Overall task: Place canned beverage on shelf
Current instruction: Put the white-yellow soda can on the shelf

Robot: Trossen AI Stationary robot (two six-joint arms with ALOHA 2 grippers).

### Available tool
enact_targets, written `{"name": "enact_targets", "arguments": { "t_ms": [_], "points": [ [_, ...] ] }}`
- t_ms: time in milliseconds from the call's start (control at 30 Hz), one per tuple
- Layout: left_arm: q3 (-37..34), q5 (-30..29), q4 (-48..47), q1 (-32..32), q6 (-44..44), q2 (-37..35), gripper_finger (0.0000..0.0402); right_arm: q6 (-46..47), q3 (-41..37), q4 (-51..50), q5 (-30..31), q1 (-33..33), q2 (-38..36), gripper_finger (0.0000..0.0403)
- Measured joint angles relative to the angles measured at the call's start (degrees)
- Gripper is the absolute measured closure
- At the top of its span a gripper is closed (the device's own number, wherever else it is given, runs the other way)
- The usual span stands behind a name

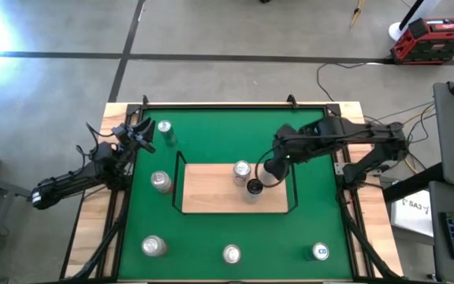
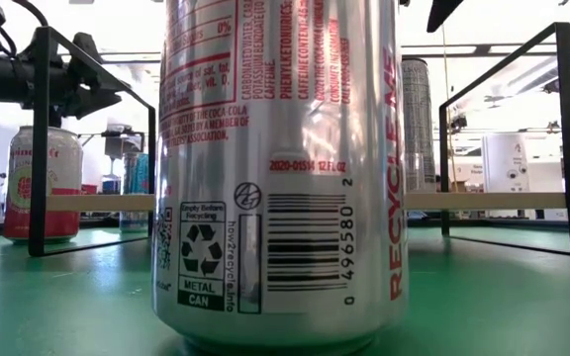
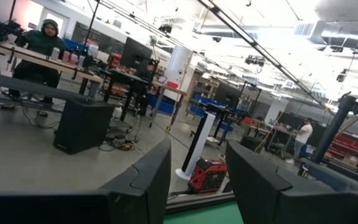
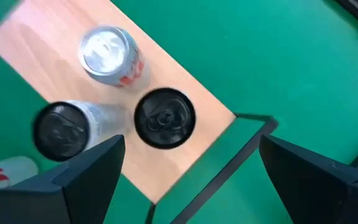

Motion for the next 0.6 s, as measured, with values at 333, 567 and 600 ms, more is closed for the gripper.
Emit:
{"name": "enact_targets", "arguments": {
  "t_ms": [333, 567, 600],
  "points": [
    [0.0, 0.01, 0.2, 0.0, 0.01, 0.43, 0.0264, -2.2, 1.32, -1.07, -3.97, -0.66, 5.38, 0.0039],
    [0.0, 0.02, 0.17, 0.0, 0.0, 0.56, 0.0264, -1.9, 1.04, -0.54, -4.58, -0.57, 6.0, 0.0039],
    [0.0, 0.02, 0.17, 0.0, 0.02, 0.56, 0.0264, -1.98, 0.86, -0.55, -4.57, -0.58, 5.93, 0.0039]
  ]
}}
